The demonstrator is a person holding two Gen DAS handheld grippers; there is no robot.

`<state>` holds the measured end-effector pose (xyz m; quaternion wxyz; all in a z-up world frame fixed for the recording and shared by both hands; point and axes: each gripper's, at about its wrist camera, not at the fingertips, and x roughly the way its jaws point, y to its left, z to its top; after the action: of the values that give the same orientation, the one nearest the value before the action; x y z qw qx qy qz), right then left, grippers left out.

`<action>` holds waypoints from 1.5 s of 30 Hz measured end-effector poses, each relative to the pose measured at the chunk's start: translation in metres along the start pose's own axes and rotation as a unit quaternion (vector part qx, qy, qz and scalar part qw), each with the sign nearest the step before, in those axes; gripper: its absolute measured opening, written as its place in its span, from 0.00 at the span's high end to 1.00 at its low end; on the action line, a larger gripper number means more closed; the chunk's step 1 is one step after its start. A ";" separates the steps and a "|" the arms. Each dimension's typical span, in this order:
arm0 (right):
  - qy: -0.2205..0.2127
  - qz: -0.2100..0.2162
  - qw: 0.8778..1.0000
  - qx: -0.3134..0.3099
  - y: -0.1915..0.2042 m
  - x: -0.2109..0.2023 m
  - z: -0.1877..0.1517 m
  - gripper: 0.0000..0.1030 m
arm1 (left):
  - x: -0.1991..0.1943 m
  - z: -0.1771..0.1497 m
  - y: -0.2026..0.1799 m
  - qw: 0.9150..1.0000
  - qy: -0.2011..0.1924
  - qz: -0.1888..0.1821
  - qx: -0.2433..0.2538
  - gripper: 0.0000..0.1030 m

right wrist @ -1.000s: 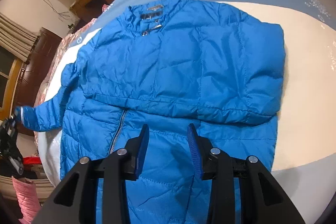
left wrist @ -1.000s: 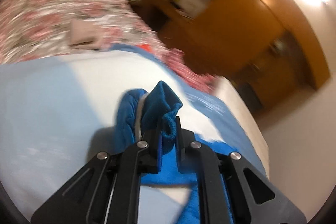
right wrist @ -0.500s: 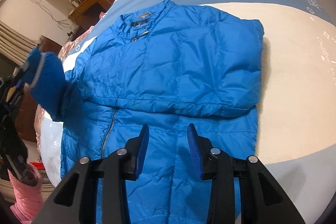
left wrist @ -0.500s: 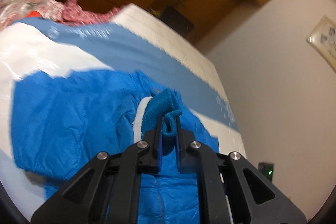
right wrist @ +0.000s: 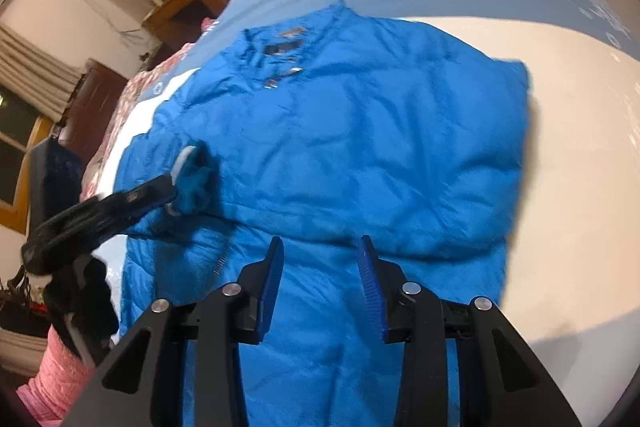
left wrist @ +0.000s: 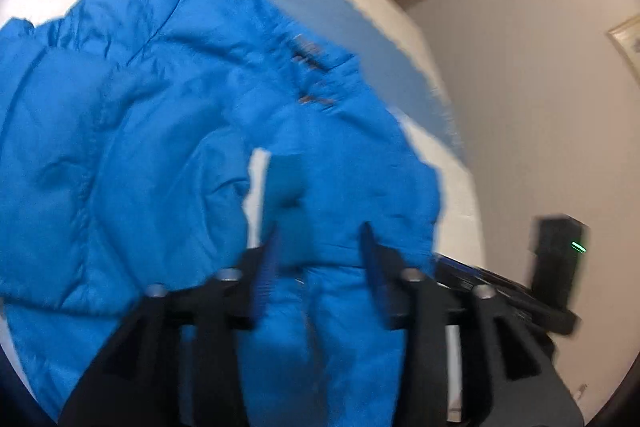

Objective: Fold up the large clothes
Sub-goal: 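Fold the held sleeve across the jacket body with the left gripper, release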

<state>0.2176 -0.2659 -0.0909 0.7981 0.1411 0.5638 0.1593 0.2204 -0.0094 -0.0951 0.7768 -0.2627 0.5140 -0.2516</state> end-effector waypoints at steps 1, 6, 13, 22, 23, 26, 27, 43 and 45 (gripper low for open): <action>0.004 0.011 1.000 -0.008 0.008 0.005 0.006 0.60 | -0.013 -0.001 -0.002 1.000 -0.009 -0.008 0.005 0.54; 0.036 0.073 0.996 -0.029 0.046 0.036 0.029 0.59 | -0.072 0.009 0.023 0.995 -0.073 0.074 0.012 0.53; 0.089 0.111 0.989 -0.036 0.081 0.090 0.048 0.58 | -0.070 0.019 0.102 0.983 -0.048 0.168 -0.051 0.58; 0.079 0.144 0.985 -0.047 0.088 0.102 0.056 0.90 | -0.061 0.022 0.095 0.985 -0.040 0.167 -0.035 0.58; 0.065 0.146 0.986 -0.047 0.086 0.093 0.059 0.90 | -0.070 0.023 0.090 0.985 -0.046 0.163 -0.031 0.58; 0.022 0.122 0.991 -0.042 0.065 0.058 0.067 0.91 | -0.086 0.028 0.073 0.986 -0.074 0.147 -0.015 0.58; 0.010 0.115 0.993 -0.036 0.054 0.046 0.070 0.91 | -0.087 0.031 0.068 0.986 -0.080 0.144 -0.010 0.58; -0.053 -0.036 0.996 0.056 -0.091 -0.030 0.053 0.91 | -0.017 0.055 0.053 0.981 -0.029 0.189 0.027 0.60; -0.029 -0.050 0.996 0.065 -0.099 -0.009 0.049 0.91 | -0.006 0.055 0.063 0.979 -0.016 0.203 0.020 0.61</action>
<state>0.2705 -0.3619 -0.1076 0.8099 0.1691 0.5562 0.0783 0.2768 0.0493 -0.1151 0.8249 -0.1412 0.5392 -0.0943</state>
